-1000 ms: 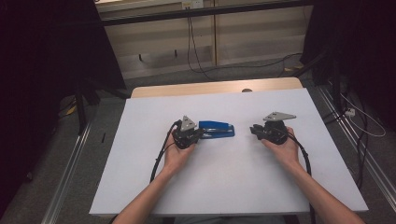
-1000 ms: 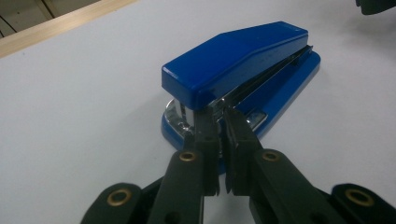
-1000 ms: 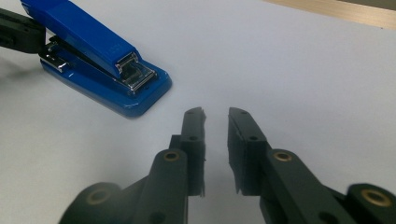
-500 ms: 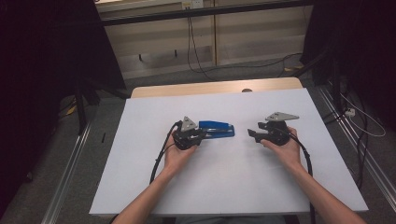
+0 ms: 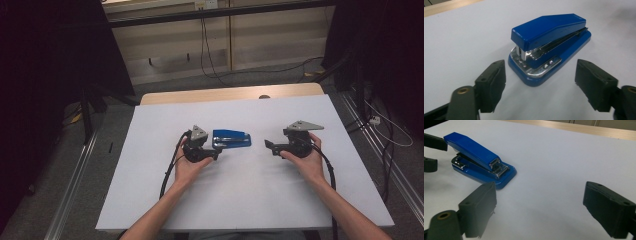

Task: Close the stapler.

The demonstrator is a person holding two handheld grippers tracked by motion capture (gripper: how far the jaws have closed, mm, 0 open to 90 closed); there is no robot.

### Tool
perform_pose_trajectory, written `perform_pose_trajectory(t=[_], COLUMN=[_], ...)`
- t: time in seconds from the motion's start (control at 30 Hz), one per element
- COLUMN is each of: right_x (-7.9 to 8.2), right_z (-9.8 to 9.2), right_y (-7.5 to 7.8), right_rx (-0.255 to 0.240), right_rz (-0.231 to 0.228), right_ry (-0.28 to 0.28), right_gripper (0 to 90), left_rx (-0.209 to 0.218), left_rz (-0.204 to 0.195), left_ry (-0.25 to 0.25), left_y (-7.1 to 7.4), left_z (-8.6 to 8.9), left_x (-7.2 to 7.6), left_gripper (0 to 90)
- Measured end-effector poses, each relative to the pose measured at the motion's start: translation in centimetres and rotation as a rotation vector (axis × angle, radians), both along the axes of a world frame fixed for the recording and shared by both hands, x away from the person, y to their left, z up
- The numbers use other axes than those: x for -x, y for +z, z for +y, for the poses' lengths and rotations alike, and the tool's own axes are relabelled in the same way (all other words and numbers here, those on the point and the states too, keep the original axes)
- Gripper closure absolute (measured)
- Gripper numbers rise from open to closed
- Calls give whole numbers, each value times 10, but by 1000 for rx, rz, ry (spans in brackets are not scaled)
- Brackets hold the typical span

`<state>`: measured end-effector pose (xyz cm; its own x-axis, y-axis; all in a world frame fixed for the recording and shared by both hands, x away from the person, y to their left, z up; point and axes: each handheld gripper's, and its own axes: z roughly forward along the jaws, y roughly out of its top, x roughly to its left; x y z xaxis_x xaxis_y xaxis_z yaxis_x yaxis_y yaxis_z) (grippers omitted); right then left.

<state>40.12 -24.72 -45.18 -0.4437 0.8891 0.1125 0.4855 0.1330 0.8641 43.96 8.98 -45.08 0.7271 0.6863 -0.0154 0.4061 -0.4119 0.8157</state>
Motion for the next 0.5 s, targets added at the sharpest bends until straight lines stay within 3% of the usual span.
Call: perform_pose_trajectory(t=[0.07, 0.2, 0.33, 0.5], right_x=[2, 6, 9, 14], right_z=[1, 0, 1, 2], right_y=[1, 3, 3, 6], right_rx=[19, -20, -24, -24], right_rz=[-19, -31, -28, -53], right_ry=[-16, -17, -18, -30], right_gripper=[96, 45, 35, 34], left_rx=[11, 58, 89, 95], left_rz=[-18, -13, -42, -60], left_ry=[17, 7, -9, -14], left_y=[2, 7, 8, 13], left_z=[2, 7, 13, 14], left_x=[1, 3, 8, 14], left_gripper=[172, 48, 43, 40])
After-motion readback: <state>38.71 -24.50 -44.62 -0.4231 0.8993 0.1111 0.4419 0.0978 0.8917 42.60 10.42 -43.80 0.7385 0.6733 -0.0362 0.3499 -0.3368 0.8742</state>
